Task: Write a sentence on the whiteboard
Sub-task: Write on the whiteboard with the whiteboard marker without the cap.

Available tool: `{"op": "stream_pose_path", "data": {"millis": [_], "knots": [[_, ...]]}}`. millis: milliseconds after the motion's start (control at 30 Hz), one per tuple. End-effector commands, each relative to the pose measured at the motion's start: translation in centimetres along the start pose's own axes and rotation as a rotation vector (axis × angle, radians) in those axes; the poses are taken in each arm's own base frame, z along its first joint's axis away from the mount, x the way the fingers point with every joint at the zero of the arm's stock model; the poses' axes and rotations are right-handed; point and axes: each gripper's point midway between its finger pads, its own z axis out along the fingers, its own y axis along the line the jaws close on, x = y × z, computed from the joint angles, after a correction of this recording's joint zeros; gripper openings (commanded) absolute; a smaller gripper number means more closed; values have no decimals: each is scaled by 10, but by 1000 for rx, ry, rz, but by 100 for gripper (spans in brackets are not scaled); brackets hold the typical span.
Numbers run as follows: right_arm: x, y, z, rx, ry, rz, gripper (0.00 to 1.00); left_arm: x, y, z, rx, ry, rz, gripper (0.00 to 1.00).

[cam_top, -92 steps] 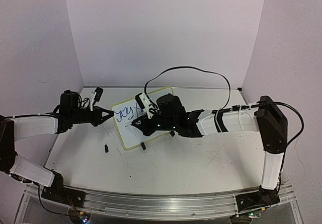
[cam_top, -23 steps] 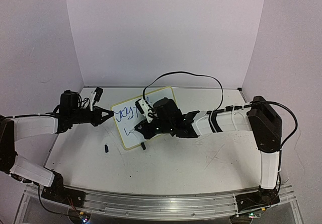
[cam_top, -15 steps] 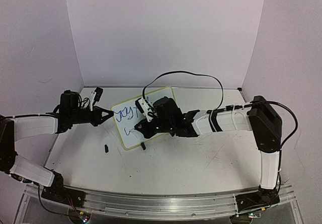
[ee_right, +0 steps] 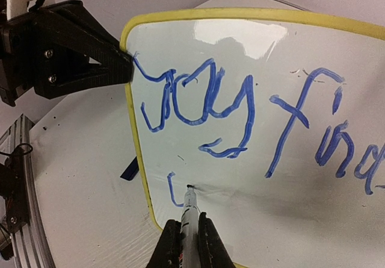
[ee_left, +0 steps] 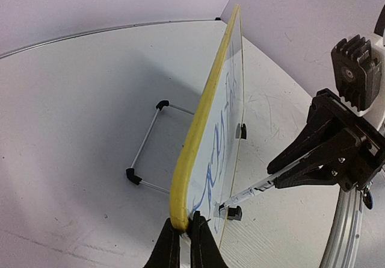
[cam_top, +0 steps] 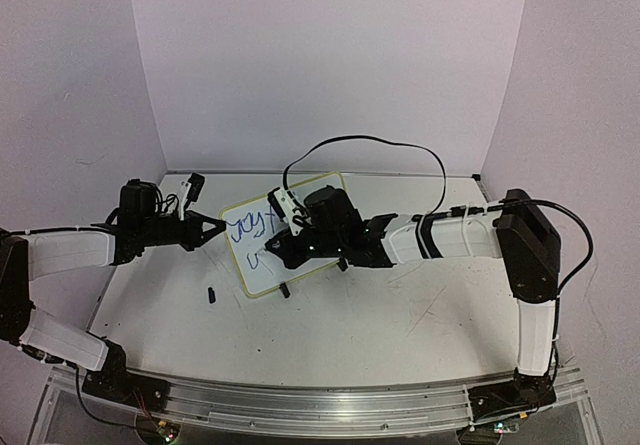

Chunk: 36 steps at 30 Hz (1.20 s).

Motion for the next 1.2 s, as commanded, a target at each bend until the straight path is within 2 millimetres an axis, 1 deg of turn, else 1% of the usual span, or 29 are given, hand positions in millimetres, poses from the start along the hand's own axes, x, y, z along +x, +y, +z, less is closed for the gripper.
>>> {"op": "stream_pose_path", "data": {"millis": [0,100,133,233,600,900,1167], "knots": [[-40,-19,-10,66,-108,0,0,-3,4,1,-28,15,72,0],[-33,-18,-10,58,-93,7,0,-3,4,1,-29,16,71,0],[-26,-19,-10,56,-78,14,0,-3,4,1,-30,15,73,0],[-13,-20,-11,54,-53,29,0,-4,4,1,-30,13,73,0],[-1,-19,-16,43,-36,51,0,-3,6,2,-32,18,68,0],[8,-18,-14,33,-20,63,0,-2,6,3,-28,21,64,0],[21,-9,-14,14,5,69,0,-2,6,3,-28,22,63,0]]}}
